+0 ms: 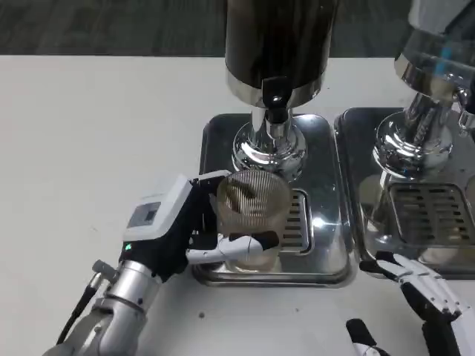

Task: Grasp the cup under the faucet to collect the drink, then remove the cup.

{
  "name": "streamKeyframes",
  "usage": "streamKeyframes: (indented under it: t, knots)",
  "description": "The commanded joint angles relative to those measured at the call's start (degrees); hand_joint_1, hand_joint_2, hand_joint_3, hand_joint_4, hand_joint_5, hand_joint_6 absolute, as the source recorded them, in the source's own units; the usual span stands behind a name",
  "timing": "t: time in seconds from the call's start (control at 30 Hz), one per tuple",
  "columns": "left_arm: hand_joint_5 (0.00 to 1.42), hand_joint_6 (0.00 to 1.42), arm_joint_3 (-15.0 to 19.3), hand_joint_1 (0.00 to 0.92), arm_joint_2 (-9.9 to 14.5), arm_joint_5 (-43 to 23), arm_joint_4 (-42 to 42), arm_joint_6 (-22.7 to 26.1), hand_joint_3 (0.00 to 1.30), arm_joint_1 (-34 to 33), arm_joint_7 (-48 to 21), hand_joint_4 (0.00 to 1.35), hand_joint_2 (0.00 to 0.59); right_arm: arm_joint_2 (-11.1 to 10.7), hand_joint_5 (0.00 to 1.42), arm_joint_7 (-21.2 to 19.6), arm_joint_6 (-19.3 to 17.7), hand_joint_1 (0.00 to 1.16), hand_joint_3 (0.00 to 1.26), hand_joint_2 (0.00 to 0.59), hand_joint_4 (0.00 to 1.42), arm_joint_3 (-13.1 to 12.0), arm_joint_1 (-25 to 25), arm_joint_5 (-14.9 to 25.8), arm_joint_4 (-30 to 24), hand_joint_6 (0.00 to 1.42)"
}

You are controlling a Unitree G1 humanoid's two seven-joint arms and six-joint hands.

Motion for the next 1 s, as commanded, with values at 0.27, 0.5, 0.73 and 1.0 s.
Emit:
streamKeyframes:
  t: [0.27,0.5,0.73,1.0]
  knots:
    - [0.95,1.01,-2.3,0.264,-2.9,1.5,9.0,1.3,0.61,-7.7,3.3,0.73,0.15,1.1,0.25,-1.1,0.1,0.46,0.36,0.348,0.26,-0.2,3.1,-1.0,-2.8,0.39]
    - [0.91,0.94,-2.1,0.253,-3.8,1.1,14.0,2.8,0.58,-11.4,4.2,0.7,0.149,1.4,0.25,-0.5,0.5,0.46,0.36,0.344,0.26,-0.2,4.0,-1.0,-3.9,0.39]
    - [0.89,0.91,-2.2,0.244,-4.4,0.5,16.5,3.5,0.57,-13.2,4.2,0.69,0.153,1.6,0.26,-0.2,0.6,0.45,0.37,0.342,0.26,0.0,4.4,-1.0,-4.4,0.39]
    - [0.89,0.9,-2.0,0.235,-4.3,-0.6,17.3,2.6,0.57,-13.9,3.7,0.69,0.149,3.0,0.26,1.0,2.2,0.45,0.37,0.342,0.26,0.9,4.0,-1.7,-6.2,0.39]
